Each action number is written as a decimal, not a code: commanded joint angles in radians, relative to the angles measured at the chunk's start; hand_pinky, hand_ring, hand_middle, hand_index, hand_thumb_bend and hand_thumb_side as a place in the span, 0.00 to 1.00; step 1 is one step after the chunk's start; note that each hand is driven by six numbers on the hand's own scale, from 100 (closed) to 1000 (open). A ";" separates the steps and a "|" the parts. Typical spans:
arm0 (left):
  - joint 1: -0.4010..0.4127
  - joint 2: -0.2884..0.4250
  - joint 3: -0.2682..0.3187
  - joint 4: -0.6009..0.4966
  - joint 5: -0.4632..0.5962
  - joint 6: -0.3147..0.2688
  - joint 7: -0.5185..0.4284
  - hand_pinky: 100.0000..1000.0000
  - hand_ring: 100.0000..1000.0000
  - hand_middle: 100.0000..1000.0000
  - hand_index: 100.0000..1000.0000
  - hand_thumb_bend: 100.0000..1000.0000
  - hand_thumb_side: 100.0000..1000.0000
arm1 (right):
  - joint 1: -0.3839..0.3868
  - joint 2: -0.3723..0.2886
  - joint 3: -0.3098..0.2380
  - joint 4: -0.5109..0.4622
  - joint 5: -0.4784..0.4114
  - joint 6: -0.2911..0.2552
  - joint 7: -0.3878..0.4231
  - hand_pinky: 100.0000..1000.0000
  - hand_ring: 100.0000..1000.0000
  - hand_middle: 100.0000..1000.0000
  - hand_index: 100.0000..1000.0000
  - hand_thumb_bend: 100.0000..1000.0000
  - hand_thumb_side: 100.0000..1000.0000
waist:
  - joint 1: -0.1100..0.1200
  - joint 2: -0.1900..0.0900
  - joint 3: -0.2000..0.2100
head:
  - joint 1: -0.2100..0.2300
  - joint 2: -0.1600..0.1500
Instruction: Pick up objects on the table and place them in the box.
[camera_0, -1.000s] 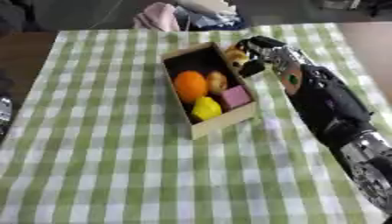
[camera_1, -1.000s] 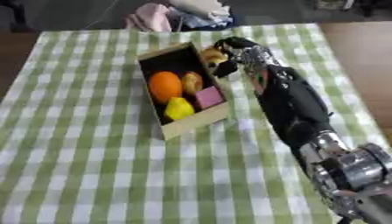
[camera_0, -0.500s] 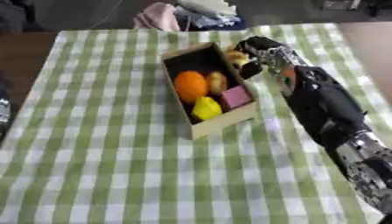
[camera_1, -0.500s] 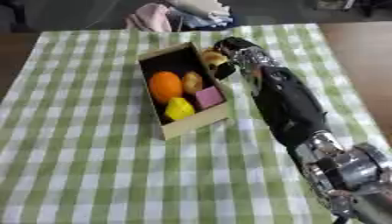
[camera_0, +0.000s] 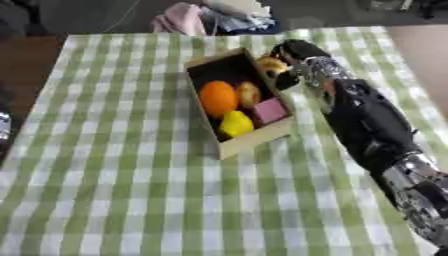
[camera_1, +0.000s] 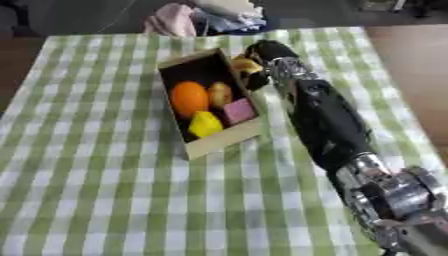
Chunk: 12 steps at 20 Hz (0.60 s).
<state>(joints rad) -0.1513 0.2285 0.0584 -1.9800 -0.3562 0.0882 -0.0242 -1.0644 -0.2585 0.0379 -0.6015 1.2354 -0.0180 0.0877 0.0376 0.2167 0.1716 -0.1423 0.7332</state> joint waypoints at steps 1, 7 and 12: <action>-0.012 0.012 0.005 -0.020 0.001 0.002 0.006 0.70 0.48 0.63 0.80 0.00 0.73 | -0.022 -0.013 0.000 -0.028 0.014 -0.013 -0.052 0.64 0.59 0.53 0.14 0.00 0.16 | -0.008 0.001 -0.003 | -0.004 -0.007; -0.010 0.014 0.008 -0.020 0.002 0.004 0.010 0.70 0.47 0.63 0.80 0.00 0.73 | -0.028 -0.017 0.016 -0.067 0.005 -0.043 -0.091 0.59 0.53 0.48 0.09 0.00 0.15 | -0.008 -0.002 -0.008 | -0.013 -0.006; -0.008 0.016 0.013 -0.020 0.003 0.005 0.015 0.70 0.47 0.63 0.80 0.00 0.73 | -0.039 -0.020 0.038 -0.120 0.000 -0.073 -0.084 0.58 0.53 0.48 0.09 0.00 0.14 | -0.007 -0.006 -0.014 | -0.019 -0.005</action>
<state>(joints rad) -0.1512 0.2285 0.0603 -1.9800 -0.3562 0.0945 -0.0138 -1.0747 -0.2589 0.0703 -0.6866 1.2395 -0.0816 0.0029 0.0376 0.2167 0.1568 -0.1571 0.7334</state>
